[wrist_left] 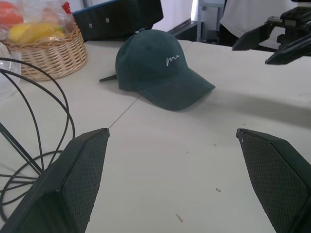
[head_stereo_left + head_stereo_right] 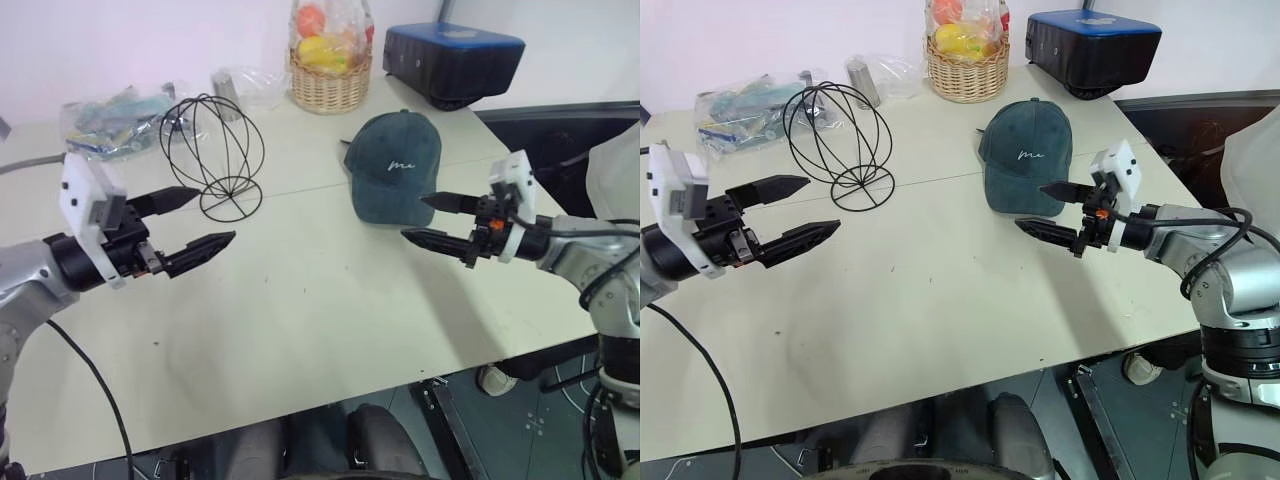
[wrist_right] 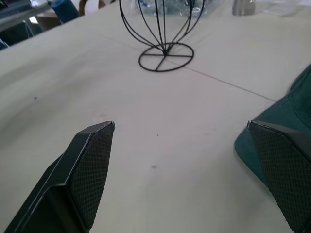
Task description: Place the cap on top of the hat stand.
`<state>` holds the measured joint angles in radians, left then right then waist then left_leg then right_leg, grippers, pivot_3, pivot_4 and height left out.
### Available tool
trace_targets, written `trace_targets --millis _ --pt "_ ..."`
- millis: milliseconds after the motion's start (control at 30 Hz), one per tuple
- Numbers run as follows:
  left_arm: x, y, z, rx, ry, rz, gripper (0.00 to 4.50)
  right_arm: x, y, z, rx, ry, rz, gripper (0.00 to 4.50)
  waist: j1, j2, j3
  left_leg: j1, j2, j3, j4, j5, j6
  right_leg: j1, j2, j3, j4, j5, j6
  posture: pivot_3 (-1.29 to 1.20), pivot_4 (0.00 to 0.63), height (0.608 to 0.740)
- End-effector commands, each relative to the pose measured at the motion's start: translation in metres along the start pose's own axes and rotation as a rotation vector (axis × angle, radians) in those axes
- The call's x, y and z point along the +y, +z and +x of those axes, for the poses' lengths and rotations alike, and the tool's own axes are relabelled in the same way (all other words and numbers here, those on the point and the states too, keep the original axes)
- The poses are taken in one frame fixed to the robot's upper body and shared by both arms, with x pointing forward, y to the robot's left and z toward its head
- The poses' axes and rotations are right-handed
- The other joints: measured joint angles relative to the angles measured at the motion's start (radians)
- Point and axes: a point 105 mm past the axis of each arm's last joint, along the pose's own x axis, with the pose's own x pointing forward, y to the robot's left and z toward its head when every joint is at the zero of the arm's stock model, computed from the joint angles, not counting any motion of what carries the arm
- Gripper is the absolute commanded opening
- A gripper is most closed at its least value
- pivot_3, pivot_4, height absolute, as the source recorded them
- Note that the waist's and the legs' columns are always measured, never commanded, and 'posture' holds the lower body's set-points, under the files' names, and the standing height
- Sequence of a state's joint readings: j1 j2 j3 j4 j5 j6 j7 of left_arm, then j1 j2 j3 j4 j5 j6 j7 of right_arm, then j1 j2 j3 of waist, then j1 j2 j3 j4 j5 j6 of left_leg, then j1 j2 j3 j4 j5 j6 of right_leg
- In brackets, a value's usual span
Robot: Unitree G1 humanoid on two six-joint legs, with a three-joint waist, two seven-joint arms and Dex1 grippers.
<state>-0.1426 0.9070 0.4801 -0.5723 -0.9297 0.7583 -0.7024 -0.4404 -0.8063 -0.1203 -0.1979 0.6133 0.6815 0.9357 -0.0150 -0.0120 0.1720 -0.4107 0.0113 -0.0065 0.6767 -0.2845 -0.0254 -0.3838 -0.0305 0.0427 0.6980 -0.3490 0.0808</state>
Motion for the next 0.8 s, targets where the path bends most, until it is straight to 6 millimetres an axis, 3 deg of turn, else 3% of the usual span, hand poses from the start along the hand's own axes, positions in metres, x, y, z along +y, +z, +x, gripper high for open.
trace_targets --millis 33,167,367,567,800 --pt "-0.004 0.004 0.003 -0.026 -0.012 0.009 4.43 -0.004 -0.003 0.002 0.059 -0.066 -0.203 4.50 0.000 0.000 0.000 0.000 0.000 0.000 0.000 0.000 0.000 0.000 0.000 0.000 0.000 0.000 0.000 0.00 0.150 0.740" --pt "-0.005 0.003 0.005 -0.026 -0.014 0.002 4.43 -0.012 -0.029 0.009 0.155 -0.159 -0.409 4.50 0.000 0.000 0.000 0.000 0.000 0.000 0.000 0.000 0.000 0.000 0.000 0.000 0.000 0.000 0.000 0.00 0.150 0.740" --pt "-0.005 0.003 0.005 -0.028 -0.016 0.002 4.43 -0.029 -0.049 0.018 0.220 -0.331 -0.722 4.50 -0.001 0.000 0.000 0.000 0.000 0.000 0.000 0.000 -0.001 0.000 0.001 0.000 0.000 0.000 0.000 0.00 0.150 0.740" --pt "-0.006 0.004 0.005 -0.029 -0.010 0.003 4.43 -0.033 -0.058 0.028 0.224 -0.400 -0.873 4.50 -0.001 0.000 0.000 0.000 0.000 0.000 0.000 0.001 -0.001 0.000 0.001 0.000 0.000 0.000 0.000 0.00 0.150 0.740" --pt "-0.009 0.004 0.005 -0.033 -0.001 -0.001 4.43 -0.044 -0.054 0.034 0.208 -0.481 -0.978 4.50 -0.001 0.000 0.000 0.000 0.000 0.000 0.000 0.001 -0.001 0.000 0.001 0.000 0.000 0.000 0.000 0.00 0.150 0.740"
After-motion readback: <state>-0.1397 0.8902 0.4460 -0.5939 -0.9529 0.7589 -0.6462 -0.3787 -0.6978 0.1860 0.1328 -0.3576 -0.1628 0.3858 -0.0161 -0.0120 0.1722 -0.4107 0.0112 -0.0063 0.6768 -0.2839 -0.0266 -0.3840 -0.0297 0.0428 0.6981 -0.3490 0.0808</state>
